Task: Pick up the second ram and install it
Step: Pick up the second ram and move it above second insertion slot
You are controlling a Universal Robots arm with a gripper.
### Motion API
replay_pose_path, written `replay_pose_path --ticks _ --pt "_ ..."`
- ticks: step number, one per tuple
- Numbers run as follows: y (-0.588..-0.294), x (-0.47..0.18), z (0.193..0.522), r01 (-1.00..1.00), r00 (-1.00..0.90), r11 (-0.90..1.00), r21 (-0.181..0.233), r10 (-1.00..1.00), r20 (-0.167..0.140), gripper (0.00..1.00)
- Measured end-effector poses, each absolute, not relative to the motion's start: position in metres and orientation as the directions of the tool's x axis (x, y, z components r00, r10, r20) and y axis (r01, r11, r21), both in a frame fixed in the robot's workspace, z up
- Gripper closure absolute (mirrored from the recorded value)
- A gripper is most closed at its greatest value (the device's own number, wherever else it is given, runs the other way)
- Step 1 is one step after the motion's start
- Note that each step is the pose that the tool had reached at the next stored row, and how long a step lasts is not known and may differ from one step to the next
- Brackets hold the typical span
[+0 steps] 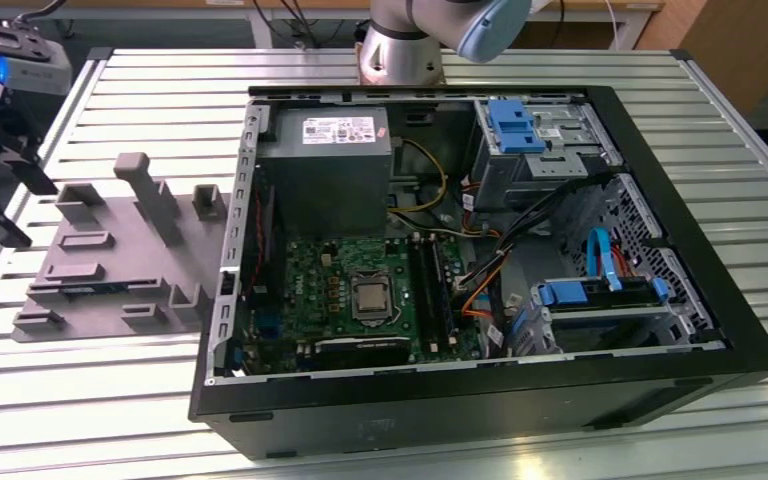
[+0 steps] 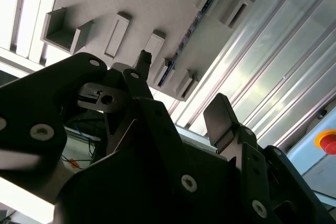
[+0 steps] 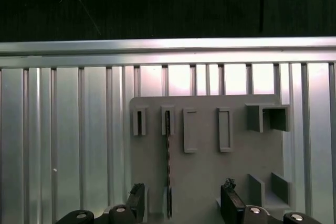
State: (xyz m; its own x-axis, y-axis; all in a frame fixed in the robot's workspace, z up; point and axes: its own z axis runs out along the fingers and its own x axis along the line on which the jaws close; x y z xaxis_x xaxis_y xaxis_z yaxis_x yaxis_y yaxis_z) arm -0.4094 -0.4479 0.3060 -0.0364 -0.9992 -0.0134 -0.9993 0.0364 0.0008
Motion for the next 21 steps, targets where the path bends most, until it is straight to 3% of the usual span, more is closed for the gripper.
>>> replay_pose_path --ticks 21 --pt "-0.449 -0.409 0.276 -0.999 -0.036 0.036 0.001 -0.999 -0.013 0.33"
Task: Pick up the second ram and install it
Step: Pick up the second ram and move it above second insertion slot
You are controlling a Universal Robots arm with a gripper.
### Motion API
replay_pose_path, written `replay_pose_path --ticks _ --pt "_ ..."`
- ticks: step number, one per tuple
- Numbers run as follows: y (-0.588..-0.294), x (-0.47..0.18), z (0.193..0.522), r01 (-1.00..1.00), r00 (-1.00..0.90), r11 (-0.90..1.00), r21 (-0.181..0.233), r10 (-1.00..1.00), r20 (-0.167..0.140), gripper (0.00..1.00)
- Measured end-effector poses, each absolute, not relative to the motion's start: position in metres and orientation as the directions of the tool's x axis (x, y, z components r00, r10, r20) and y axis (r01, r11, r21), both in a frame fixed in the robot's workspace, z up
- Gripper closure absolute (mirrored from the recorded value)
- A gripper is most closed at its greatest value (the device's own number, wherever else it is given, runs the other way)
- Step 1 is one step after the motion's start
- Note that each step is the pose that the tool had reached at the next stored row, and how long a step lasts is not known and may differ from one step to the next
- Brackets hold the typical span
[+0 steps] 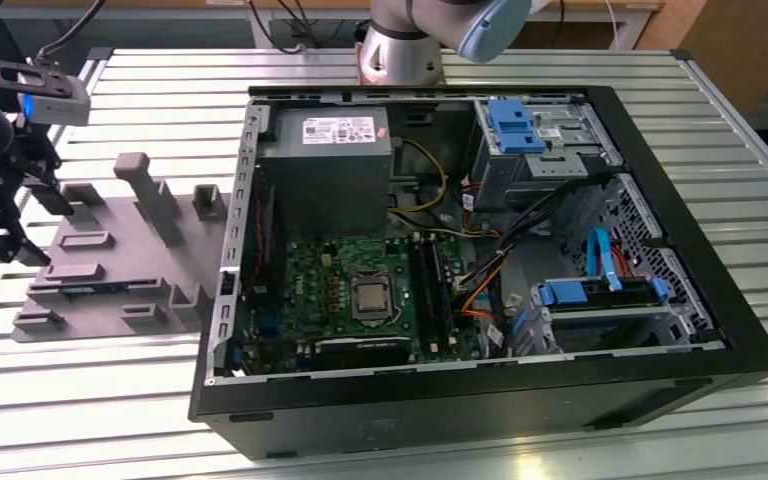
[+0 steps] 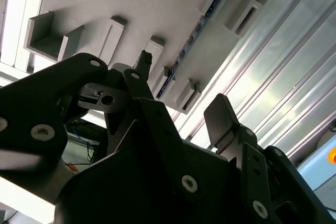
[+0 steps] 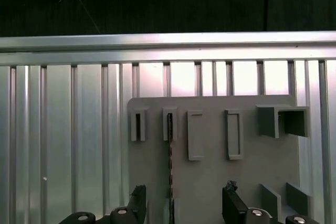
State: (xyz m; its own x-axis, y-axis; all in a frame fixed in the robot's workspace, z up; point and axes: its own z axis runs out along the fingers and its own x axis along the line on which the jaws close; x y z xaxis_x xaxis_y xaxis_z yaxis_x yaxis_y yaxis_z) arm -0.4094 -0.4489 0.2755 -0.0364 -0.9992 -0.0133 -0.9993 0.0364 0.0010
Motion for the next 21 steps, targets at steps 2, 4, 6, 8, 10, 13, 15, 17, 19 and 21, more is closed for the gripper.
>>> replay_pose_path --ticks 2,4,6,8,10,13,15,17,19,21 --pt "-0.449 -0.409 0.275 -0.999 -0.036 0.036 0.001 -0.999 -0.013 0.33" --pt "-0.449 -0.409 0.275 -0.999 -0.036 0.036 0.001 -0.999 -0.013 0.33" --pt "-0.449 -0.409 0.274 -0.999 -0.036 0.036 0.001 -0.999 -0.013 0.33" --pt "-0.449 -0.410 0.274 -0.999 -0.036 0.036 0.001 -0.999 -0.014 0.33" --pt "-0.449 -0.411 0.272 -0.999 -0.036 0.036 0.001 -0.999 -0.013 0.33" --pt "-0.449 -0.411 0.267 -0.999 -0.036 0.036 0.001 -0.999 -0.013 0.33" --pt "-0.449 -0.411 0.264 -0.999 -0.036 0.036 0.001 -0.999 -0.013 0.33" --pt "-0.449 -0.411 0.261 -0.999 -0.036 0.036 0.002 -0.999 -0.013 0.34" --pt "-0.449 -0.411 0.259 -0.999 -0.036 0.036 0.002 -0.999 -0.013 0.34" --pt "-0.449 -0.411 0.256 -0.999 -0.036 0.036 0.002 -0.999 -0.013 0.41"
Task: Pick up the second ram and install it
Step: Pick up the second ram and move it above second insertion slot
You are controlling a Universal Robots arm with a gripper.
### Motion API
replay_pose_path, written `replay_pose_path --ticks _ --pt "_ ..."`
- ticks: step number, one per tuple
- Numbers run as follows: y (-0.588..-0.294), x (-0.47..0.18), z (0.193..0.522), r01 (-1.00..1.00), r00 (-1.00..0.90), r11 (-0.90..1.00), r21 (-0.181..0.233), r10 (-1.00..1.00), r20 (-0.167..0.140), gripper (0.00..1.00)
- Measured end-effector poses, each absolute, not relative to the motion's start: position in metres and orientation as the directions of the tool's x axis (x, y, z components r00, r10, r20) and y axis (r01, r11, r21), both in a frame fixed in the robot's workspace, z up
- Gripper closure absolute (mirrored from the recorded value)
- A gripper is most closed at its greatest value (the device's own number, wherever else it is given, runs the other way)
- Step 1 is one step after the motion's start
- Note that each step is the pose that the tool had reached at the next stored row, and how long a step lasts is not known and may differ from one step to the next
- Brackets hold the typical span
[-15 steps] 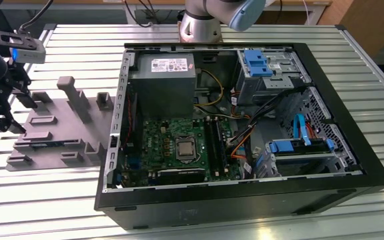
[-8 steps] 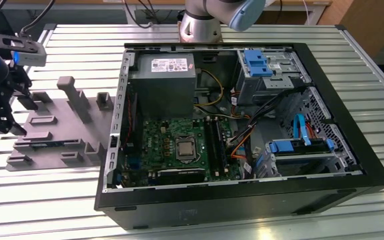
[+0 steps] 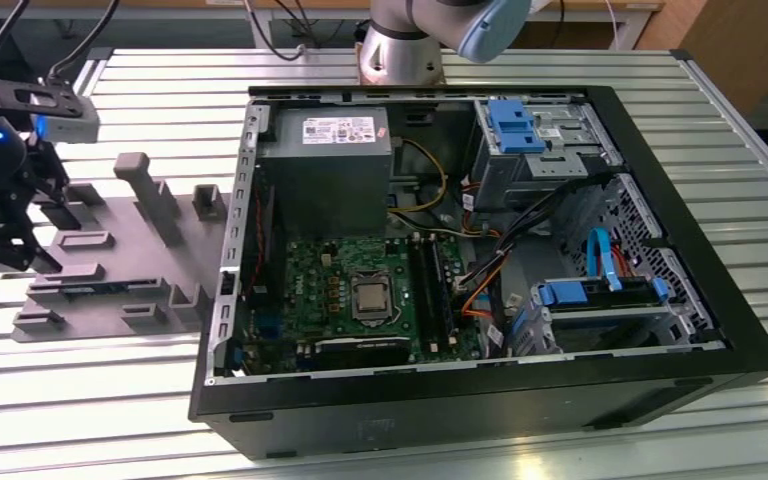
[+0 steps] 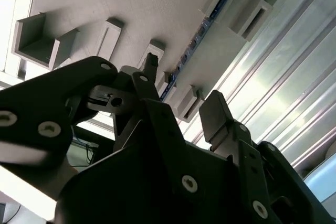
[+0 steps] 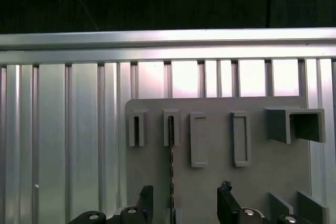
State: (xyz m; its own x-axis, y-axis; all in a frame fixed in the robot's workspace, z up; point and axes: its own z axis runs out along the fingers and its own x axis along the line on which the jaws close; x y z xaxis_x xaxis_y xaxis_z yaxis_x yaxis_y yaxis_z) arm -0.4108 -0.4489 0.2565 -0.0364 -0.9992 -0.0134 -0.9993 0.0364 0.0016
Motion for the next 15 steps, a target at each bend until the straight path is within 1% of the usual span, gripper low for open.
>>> replay_pose_path --ticks 4,5,15 --pt "-0.449 -0.411 0.251 -0.999 -0.036 0.036 0.002 -0.999 -0.013 0.42" --pt "-0.449 -0.411 0.250 -0.999 -0.036 0.036 0.002 -0.999 -0.013 0.49" --pt "-0.450 -0.411 0.233 -0.999 -0.037 0.036 0.002 -0.999 -0.013 0.49"
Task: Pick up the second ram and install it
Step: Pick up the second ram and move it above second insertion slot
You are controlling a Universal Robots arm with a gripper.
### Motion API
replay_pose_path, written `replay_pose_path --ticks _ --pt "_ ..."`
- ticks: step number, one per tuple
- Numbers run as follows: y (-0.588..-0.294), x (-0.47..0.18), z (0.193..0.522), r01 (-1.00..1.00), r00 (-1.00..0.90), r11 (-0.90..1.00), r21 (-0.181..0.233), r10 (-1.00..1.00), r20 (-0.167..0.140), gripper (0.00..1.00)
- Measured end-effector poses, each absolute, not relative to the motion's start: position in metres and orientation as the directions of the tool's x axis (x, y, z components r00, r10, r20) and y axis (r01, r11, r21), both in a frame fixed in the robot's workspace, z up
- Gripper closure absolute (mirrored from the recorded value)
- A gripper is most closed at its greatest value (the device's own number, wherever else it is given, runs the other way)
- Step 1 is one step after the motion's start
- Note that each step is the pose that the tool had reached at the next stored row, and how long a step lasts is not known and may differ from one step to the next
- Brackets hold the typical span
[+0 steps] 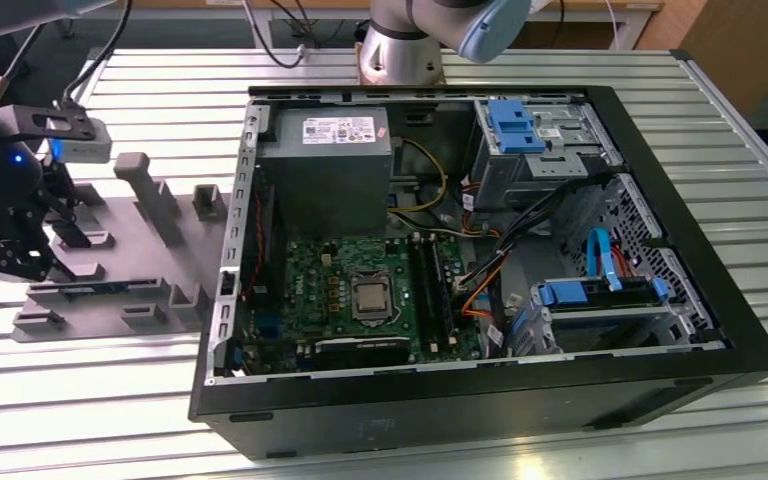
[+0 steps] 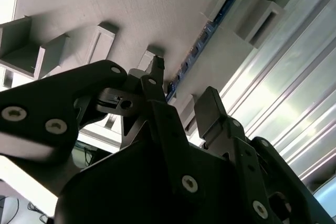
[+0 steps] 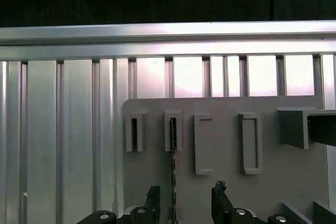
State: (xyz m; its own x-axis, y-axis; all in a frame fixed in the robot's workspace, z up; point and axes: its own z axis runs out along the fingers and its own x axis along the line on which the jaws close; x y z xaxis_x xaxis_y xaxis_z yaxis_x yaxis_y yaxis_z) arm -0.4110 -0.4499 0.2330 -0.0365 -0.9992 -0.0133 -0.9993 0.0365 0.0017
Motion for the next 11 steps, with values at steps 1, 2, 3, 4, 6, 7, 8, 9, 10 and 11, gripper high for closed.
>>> replay_pose_path --ticks 1,2,3,4,6,7,8,9,10,11 --pt "-0.4500 -0.4110 0.2321 -0.999 -0.036 0.036 0.002 -0.999 -0.013 0.49" --pt "-0.4500 -0.4110 0.2321 -0.999 -0.036 0.036 0.002 -0.999 -0.013 0.49" --pt "-0.4500 -0.4110 0.2321 -0.999 -0.036 0.036 0.002 -0.999 -0.013 0.49" --pt "-0.4500 -0.4110 0.2321 -0.999 -0.036 0.036 0.002 -0.999 -0.013 0.49" --pt "-0.4500 -0.4111 0.2304 -0.999 -0.035 0.035 0.001 -0.999 -0.013 0.49" --pt "-0.4504 -0.4112 0.2292 -1.000 -0.029 0.029 0.002 -0.999 -0.013 0.49" --pt "-0.4508 -0.4113 0.2278 -1.000 -0.022 0.022 0.002 -1.000 -0.013 0.49" --pt "-0.4512 -0.4113 0.2260 -1.000 -0.017 0.017 0.002 -1.000 -0.013 0.49" --pt "-0.4517 -0.4113 0.2242 -1.000 -0.014 0.014 0.002 -1.000 -0.013 0.49" --pt "-0.4522 -0.4113 0.2223 -1.000 -0.014 0.014 0.002 -1.000 -0.013 0.49"
